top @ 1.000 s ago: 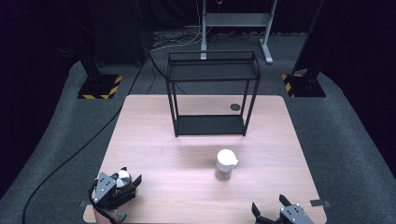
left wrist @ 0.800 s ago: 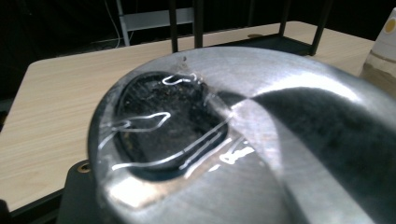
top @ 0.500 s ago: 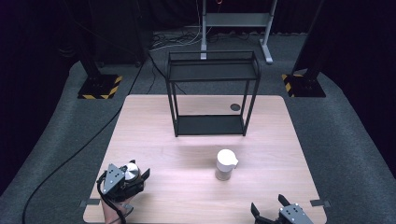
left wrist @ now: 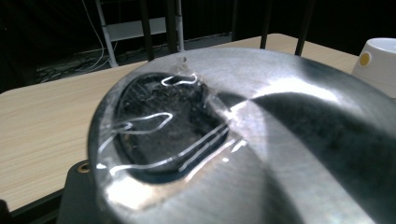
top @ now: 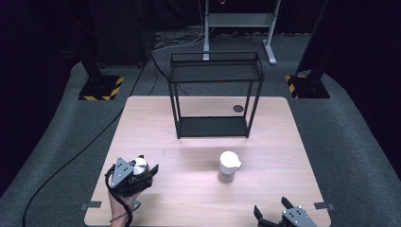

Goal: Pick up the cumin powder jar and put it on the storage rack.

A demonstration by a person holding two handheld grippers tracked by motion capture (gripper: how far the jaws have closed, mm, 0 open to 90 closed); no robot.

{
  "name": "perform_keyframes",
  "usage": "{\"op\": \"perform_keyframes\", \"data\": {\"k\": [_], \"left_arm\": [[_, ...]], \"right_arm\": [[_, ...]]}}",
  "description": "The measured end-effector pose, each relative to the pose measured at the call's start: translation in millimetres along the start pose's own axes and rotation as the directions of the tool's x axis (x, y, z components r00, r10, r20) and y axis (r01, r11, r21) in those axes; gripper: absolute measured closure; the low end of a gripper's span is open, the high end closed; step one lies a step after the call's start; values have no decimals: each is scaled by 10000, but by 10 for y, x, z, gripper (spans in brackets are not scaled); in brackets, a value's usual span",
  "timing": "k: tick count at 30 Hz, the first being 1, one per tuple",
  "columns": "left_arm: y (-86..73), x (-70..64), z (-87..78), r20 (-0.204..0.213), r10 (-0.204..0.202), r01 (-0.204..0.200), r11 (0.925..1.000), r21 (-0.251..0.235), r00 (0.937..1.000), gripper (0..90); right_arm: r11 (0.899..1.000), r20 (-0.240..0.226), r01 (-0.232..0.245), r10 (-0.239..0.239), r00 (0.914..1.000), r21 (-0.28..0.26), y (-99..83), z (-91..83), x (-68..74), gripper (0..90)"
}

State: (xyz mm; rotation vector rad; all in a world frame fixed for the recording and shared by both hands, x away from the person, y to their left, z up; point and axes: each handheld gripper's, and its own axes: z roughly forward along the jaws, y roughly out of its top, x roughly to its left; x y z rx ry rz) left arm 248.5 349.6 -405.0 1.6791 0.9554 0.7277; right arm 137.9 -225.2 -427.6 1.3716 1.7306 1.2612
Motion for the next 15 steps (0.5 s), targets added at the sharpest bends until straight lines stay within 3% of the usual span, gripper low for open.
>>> {"op": "perform_keyframes", "data": {"k": [9,15], "left_arm": [[97,5,97,110,123,-124,9999,117,9999,322],[147,13,174,206,-73,73,10000,-26,9998,322]], "right_arm": [[10000,-62,1,-1,10000,-2,-7,9,-9,1],[10000,-72,-16,16,10000,-32,-11,9,-9,1]]}}
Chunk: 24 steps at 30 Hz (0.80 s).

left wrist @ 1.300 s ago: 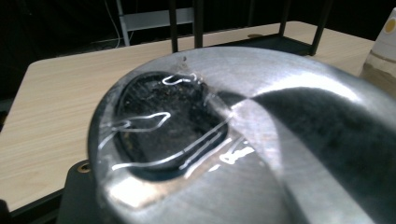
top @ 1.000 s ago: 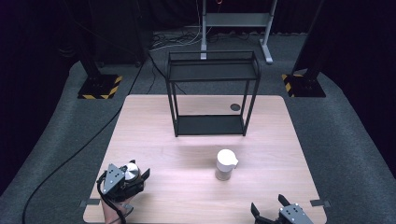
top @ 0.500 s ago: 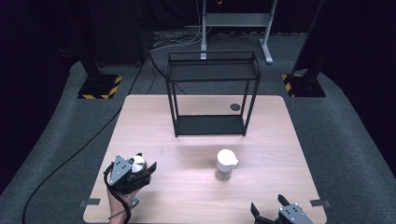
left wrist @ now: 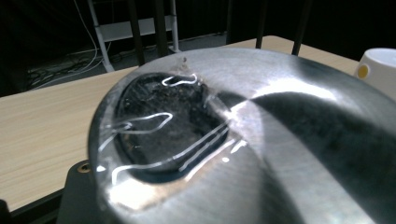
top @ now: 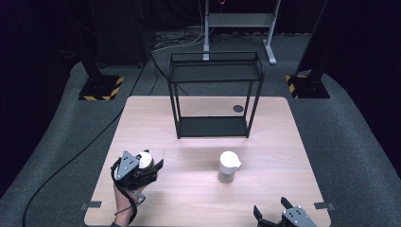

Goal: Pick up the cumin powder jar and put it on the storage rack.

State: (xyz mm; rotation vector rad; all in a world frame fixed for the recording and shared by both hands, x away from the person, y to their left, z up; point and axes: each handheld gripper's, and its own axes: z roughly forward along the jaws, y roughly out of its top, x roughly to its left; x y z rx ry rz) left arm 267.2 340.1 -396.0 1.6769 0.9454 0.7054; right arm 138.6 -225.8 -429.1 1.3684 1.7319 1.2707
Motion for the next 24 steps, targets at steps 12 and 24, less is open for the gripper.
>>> {"op": "perform_keyframes", "data": {"k": [12,24], "left_arm": [[117,-28,161,214,93,-93,10000,27,9997,323],[186,-23,262,348,95,-98,9999,95,9994,322]], "right_arm": [[10000,-69,19,-18,10000,97,0,24,4,1],[9998,-160,57,-54,9999,181,12,31,-8,0]]}}
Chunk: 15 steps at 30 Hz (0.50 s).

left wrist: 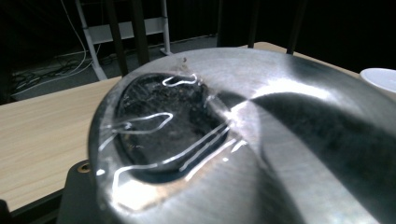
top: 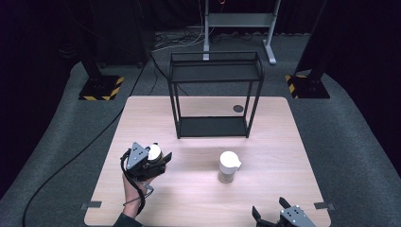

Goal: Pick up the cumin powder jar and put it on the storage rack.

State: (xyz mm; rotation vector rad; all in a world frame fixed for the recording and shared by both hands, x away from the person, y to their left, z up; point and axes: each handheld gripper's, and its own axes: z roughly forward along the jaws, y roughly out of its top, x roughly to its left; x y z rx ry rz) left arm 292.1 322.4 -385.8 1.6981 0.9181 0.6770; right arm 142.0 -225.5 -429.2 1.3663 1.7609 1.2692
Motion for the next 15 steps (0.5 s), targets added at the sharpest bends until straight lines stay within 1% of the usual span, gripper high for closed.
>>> {"op": "perform_keyframes", "data": {"k": [10,15], "left_arm": [[126,3,91,140,98,-98,10000,-3,9999,323],[197,12,146,244,53,-52,10000,-50,9997,323]], "right_arm": [[10000,-25,3,-3,10000,4,-2,3,-8,0],[10000,-17,12,-12,10000,-1,5,-2,-4,0]]}}
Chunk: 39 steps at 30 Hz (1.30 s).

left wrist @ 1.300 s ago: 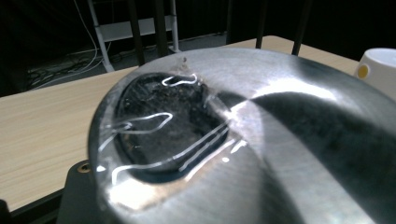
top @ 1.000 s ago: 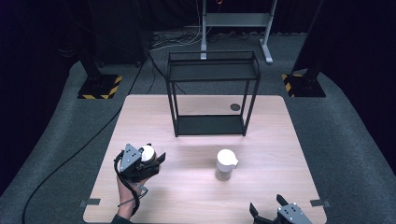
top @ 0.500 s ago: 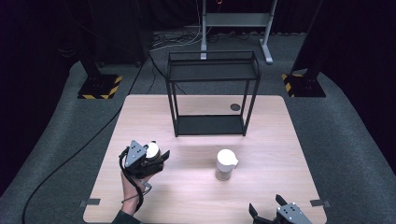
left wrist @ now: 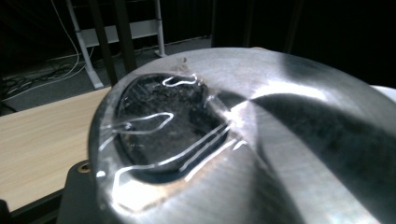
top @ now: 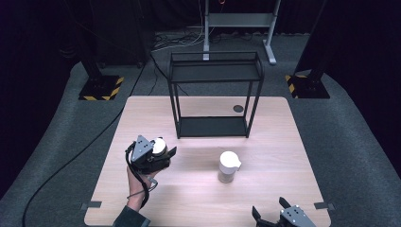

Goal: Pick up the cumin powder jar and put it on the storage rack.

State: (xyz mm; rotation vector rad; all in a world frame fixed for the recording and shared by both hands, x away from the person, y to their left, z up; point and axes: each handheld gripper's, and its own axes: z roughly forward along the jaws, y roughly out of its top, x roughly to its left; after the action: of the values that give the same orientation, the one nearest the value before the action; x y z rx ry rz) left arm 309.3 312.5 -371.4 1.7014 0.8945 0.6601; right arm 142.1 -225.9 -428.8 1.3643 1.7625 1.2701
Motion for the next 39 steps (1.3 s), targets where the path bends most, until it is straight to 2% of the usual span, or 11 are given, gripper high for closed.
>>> {"op": "perform_keyframes", "data": {"k": [22,23,24,27,30,39], "left_arm": [[330,14,228,235,314,-311,9994,-125,9992,323],[345,26,239,265,269,-266,9996,-127,9993,323],[359,71,266,439,23,-14,9998,-195,9990,323],[376,109,295,547,-124,136,9997,-224,9984,323],[401,170,327,729,-427,450,9985,-304,9964,323],[540,182,384,771,-303,335,9986,-404,9966,323]], "right_arm": [[10000,175,-55,55,9998,-34,-14,-16,-14,0],[10000,175,-55,55,9998,-34,-14,-16,-14,0],[10000,190,-39,40,9998,-30,-12,-16,-9,0],[10000,193,-24,24,9998,-48,-10,-21,-7,0],[10000,195,-11,12,9998,-25,-8,-18,-2,0],[10000,221,-34,35,9998,-39,-21,-17,-14,0]]}}
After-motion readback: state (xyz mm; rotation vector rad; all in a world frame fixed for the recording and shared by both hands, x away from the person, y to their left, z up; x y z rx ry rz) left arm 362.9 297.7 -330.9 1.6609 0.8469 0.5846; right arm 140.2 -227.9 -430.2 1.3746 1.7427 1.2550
